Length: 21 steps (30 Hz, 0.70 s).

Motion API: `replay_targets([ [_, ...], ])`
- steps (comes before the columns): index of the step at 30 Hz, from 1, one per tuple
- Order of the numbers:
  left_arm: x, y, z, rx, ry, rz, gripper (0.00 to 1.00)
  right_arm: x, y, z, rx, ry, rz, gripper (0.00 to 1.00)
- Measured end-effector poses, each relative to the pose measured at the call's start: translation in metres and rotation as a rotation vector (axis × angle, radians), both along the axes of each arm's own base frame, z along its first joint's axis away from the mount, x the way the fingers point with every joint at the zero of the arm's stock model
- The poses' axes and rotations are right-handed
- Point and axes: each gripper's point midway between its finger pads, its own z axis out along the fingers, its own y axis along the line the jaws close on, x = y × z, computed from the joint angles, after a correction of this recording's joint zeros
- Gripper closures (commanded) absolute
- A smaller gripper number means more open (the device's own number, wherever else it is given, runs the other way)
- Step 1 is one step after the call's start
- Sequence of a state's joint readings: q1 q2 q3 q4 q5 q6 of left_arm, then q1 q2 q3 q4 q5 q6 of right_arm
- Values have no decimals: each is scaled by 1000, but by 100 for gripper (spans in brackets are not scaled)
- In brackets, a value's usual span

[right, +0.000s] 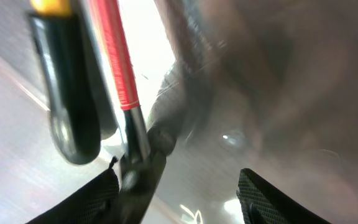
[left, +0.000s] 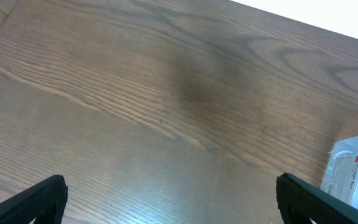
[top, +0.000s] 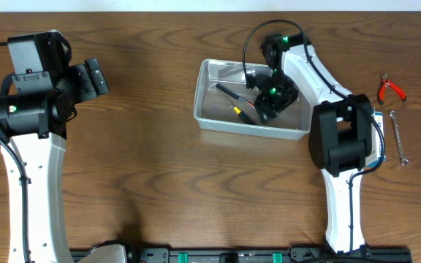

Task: Pack container
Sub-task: 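Open the right gripper to drop the screwdriver and withdraw right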

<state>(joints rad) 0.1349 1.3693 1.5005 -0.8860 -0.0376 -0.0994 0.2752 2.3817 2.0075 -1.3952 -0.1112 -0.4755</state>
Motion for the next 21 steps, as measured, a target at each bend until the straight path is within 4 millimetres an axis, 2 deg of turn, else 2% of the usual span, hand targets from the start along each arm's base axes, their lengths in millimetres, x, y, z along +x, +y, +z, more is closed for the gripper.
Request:
replay_targets([
  [10, 0, 0, 0, 0, 0, 0, 2, 37, 8, 51, 28, -146, -14, 36],
  [21, 0, 0, 0, 0, 0, 0, 2, 40, 0, 54, -24, -164, -34, 36],
])
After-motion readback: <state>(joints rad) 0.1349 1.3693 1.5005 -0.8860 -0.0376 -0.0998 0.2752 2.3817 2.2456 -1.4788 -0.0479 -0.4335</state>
